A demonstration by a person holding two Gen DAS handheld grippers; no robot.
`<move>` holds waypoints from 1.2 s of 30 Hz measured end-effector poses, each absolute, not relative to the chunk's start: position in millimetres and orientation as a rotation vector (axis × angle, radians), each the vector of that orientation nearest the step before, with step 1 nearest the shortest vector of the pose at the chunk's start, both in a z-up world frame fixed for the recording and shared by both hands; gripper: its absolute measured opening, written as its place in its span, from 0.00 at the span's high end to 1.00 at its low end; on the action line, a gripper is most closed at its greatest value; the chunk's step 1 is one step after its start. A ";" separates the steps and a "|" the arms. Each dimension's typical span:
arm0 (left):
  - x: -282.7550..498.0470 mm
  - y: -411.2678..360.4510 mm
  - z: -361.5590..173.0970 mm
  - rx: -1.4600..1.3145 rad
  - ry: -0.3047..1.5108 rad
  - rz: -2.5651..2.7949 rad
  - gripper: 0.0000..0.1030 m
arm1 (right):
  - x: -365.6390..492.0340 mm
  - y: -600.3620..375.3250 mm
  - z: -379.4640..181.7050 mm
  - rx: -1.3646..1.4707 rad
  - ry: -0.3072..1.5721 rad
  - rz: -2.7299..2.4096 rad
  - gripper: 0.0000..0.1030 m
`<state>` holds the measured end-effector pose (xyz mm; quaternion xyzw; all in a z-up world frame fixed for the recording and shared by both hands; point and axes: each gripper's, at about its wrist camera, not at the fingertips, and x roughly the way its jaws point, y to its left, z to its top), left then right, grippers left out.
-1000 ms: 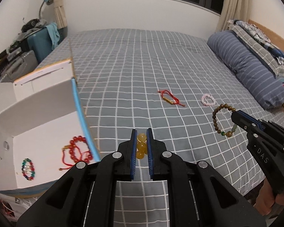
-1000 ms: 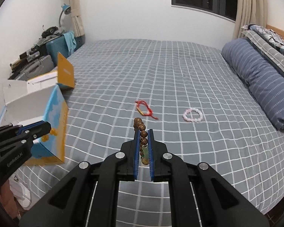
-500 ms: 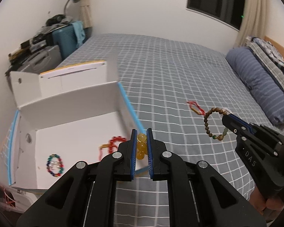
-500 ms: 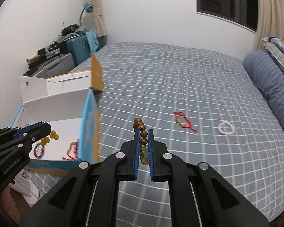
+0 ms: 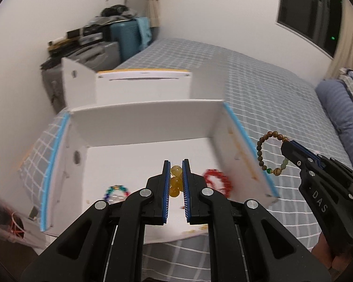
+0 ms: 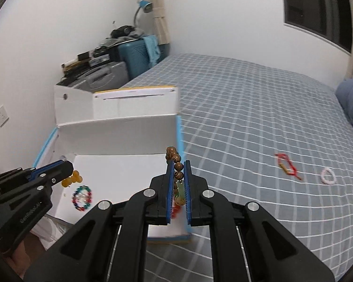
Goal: Organize jewelry
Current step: 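Carry the amber strand and wooden bead bracelet over the white box, then open both tools to drop the amber strand and wooden bracelet in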
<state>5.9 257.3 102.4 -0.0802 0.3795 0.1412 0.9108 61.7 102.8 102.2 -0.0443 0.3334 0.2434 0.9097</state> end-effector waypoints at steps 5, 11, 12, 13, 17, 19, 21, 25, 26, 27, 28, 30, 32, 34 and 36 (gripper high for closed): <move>0.6 282.4 92.3 -0.185 0.800 0.334 0.91 | 62.0 135.6 88.5 -0.118 0.719 0.537 0.93; 0.9 305.3 76.4 -0.200 0.830 0.368 0.91 | 68.0 160.5 67.7 -0.151 0.767 0.543 0.93; 1.7 308.7 72.7 -0.204 0.838 0.373 0.91 | 69.1 162.1 65.2 -0.153 0.772 0.542 0.93; 2.3 310.4 69.8 -0.206 0.845 0.376 0.91 | 70.5 164.6 61.6 -0.159 0.781 0.542 0.93; 6.4 319.0 51.1 -0.218 0.890 0.376 0.91 | 75.8 172.5 49.0 -0.175 0.816 0.542 0.93; 7.7 322.2 43.6 -0.231 0.906 0.370 0.91 | 78.2 174.3 44.0 -0.179 0.833 0.536 0.93; 8.2 324.3 39.3 -0.231 0.916 0.376 0.91 | 80.4 176.9 39.0 -0.185 0.846 0.529 0.93; 8.9 327.8 33.7 -0.233 0.929 0.380 0.91 | 81.8 180.7 34.9 -0.203 0.857 0.518 0.91; 8.9 327.9 33.4 -0.233 0.931 0.380 0.90 | 81.7 181.4 34.7 -0.208 0.854 0.515 0.91; 8.6 328.1 33.1 -0.238 0.932 0.380 0.90 | 81.8 181.5 34.8 -0.209 0.855 0.514 0.91; 8.1 328.5 33.4 -0.241 0.930 0.381 0.90 | 81.8 181.1 35.1 -0.203 0.856 0.520 0.85; 6.7 329.3 34.8 -0.248 0.925 0.385 0.88 | 80.3 180.0 36.4 -0.200 0.843 0.515 0.71; 5.5 330.8 36.4 -0.255 0.923 0.381 0.83 | 79.1 178.9 38.7 -0.199 0.834 0.512 0.63; 3.7 328.8 39.1 -0.251 0.916 0.389 0.61 | 78.8 175.9 41.8 -0.180 0.829 0.519 0.52; 1.8 327.8 42.8 -0.245 0.901 0.395 0.48 | 78.9 173.1 44.8 -0.162 0.823 0.523 0.43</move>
